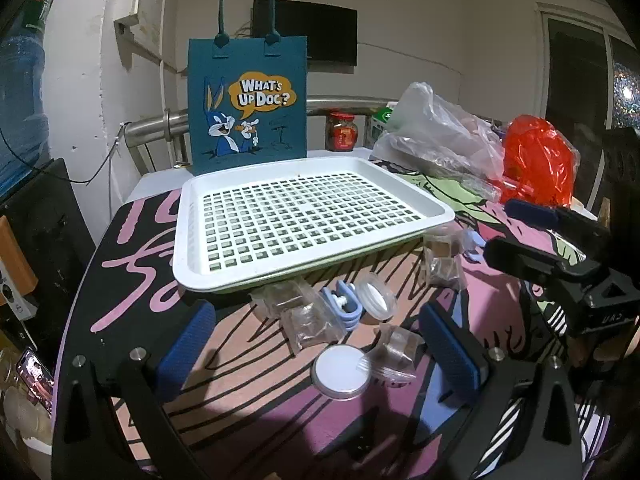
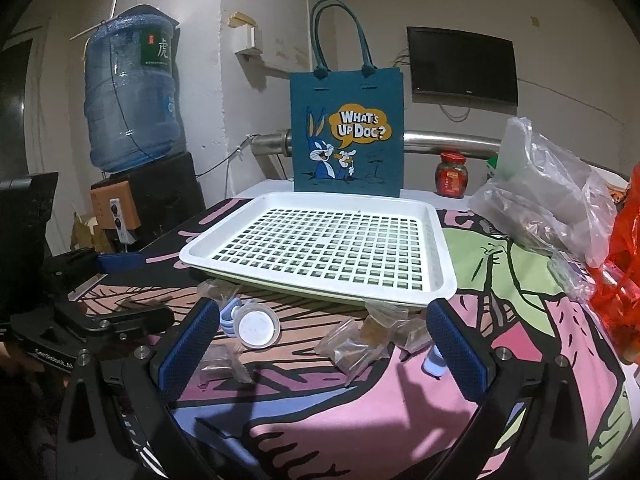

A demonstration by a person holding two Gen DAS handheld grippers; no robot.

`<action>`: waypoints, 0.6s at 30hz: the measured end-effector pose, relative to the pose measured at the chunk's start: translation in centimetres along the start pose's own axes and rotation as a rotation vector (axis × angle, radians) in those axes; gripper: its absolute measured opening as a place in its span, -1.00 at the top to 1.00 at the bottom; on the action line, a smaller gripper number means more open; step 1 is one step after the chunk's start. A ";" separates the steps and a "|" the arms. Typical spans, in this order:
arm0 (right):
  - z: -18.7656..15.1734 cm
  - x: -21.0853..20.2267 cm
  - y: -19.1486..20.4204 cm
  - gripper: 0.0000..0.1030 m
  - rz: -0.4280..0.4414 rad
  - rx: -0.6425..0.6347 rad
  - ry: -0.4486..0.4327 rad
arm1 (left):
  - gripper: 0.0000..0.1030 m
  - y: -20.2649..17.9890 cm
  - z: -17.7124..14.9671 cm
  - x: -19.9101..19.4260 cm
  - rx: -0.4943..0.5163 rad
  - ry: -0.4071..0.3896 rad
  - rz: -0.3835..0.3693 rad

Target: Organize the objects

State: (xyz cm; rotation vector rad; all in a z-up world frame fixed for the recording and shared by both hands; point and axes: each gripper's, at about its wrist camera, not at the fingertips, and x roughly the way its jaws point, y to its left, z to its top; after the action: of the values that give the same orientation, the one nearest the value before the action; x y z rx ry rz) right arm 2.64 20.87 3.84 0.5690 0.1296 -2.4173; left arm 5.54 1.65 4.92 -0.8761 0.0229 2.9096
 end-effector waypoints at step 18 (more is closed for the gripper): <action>-0.2 -0.1 -0.2 -1.00 -0.015 0.016 0.007 | -1.00 0.5 -0.1 -0.2 -0.018 -0.011 -0.020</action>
State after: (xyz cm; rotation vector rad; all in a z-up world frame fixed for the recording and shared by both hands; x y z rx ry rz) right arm 2.69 21.17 3.69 0.5854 0.1177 -2.4331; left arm 5.74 1.14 4.97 -0.8574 -0.0132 2.9007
